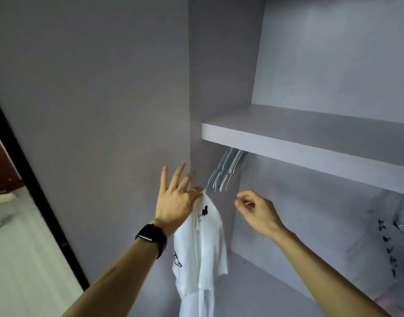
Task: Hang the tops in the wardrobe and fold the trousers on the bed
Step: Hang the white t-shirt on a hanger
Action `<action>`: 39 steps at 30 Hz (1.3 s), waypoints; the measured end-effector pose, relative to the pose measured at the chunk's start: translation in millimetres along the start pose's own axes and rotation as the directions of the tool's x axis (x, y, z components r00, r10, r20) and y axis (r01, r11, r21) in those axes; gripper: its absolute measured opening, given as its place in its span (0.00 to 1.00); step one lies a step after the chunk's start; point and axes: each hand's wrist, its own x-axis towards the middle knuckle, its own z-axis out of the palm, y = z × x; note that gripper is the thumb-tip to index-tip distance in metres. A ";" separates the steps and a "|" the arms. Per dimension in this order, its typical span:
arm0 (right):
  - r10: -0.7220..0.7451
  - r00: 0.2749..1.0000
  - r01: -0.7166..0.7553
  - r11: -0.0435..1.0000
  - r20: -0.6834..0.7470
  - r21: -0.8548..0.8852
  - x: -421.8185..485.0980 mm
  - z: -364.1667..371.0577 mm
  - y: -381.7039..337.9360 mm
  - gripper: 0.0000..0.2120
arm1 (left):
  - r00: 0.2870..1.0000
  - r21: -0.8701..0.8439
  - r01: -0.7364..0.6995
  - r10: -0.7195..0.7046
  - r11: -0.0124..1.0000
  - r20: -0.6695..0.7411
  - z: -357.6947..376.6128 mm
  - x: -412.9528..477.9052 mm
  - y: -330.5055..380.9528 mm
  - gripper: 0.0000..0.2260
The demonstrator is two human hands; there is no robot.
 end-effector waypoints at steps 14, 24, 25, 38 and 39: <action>0.231 0.964 -0.252 0.953 -0.133 -0.170 127.5 72.6 62.2 0.27 | 0.945 0.477 -0.074 0.214 0.876 -0.246 66.5 7.7 -90.8 0.16; 0.345 0.887 -0.351 0.936 -0.307 0.038 175.5 130.4 66.3 0.24 | 0.944 0.532 -0.049 0.214 0.845 -0.252 83.9 9.6 -99.9 0.13; 0.357 0.877 -0.361 0.931 -0.323 0.049 175.3 133.3 68.0 0.19 | 0.946 0.518 -0.050 0.207 0.854 -0.249 83.8 9.0 -99.3 0.13; 0.316 0.808 -0.471 0.853 -0.498 -0.223 149.3 61.4 34.3 0.23 | 0.948 0.428 -0.110 0.225 0.897 -0.227 78.2 -0.2 -93.9 0.20; 0.304 0.808 -0.463 0.857 -0.505 -0.224 146.5 50.9 32.9 0.23 | 0.950 0.442 -0.105 0.221 0.891 -0.220 80.2 -1.2 -93.3 0.19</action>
